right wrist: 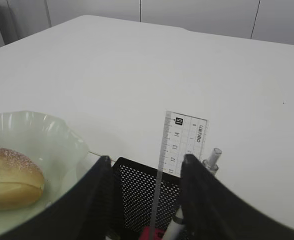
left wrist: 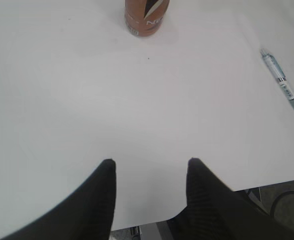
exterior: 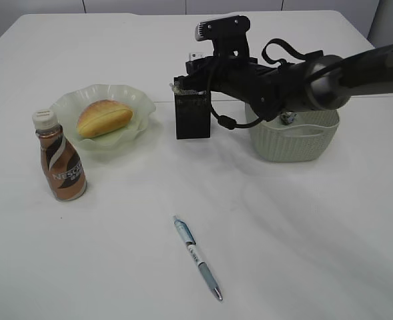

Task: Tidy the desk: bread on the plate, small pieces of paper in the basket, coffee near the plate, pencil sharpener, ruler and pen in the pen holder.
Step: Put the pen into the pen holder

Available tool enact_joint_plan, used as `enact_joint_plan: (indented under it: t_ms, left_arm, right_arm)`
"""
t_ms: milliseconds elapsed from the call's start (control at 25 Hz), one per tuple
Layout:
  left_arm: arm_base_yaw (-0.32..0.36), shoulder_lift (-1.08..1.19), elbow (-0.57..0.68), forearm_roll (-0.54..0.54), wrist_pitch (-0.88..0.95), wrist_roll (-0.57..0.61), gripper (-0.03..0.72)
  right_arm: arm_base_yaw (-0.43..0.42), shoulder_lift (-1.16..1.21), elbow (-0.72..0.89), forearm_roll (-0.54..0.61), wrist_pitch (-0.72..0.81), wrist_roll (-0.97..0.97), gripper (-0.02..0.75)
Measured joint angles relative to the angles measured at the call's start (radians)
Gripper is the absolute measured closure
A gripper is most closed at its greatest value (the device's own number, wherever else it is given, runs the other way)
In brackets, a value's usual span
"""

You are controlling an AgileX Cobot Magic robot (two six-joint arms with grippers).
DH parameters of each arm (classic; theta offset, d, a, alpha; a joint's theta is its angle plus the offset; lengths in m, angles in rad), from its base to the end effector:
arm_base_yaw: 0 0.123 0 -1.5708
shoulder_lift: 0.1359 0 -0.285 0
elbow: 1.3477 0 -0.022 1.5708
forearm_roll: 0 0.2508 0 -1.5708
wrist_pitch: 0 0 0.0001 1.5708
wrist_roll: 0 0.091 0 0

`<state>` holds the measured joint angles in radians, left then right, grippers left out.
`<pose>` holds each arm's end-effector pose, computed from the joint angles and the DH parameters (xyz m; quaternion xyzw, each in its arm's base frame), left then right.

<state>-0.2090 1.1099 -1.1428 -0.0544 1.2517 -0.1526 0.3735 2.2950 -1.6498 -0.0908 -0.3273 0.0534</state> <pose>0.1887 -0.0448 0.3627 0.0248 0.9753 -0.0658 0.2093 0.4915 0.1954 0.1738 -0.1670 0.7662 0.1165 0.6095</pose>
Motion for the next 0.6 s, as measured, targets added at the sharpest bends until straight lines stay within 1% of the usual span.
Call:
enact_joint_plan:
  t_ms: [200, 320, 400, 600]
  left_arm:
    - [0.000, 0.000, 0.000, 0.000, 0.000, 0.000, 0.354]
    - [0.000, 0.000, 0.000, 0.000, 0.000, 0.000, 0.355]
    - [0.000, 0.000, 0.000, 0.000, 0.000, 0.000, 0.355]
    - [0.000, 0.000, 0.000, 0.000, 0.000, 0.000, 0.355]
  right_arm:
    - [0.000, -0.057, -0.001, 0.000, 0.090, 0.001, 0.374]
    - [0.000, -0.115, -0.004, -0.002, 0.181, 0.001, 0.374]
    - [0.002, -0.160, -0.004, -0.002, 0.271, 0.002, 0.374]
    - [0.025, -0.270, -0.004, 0.011, 0.572, 0.004, 0.375]
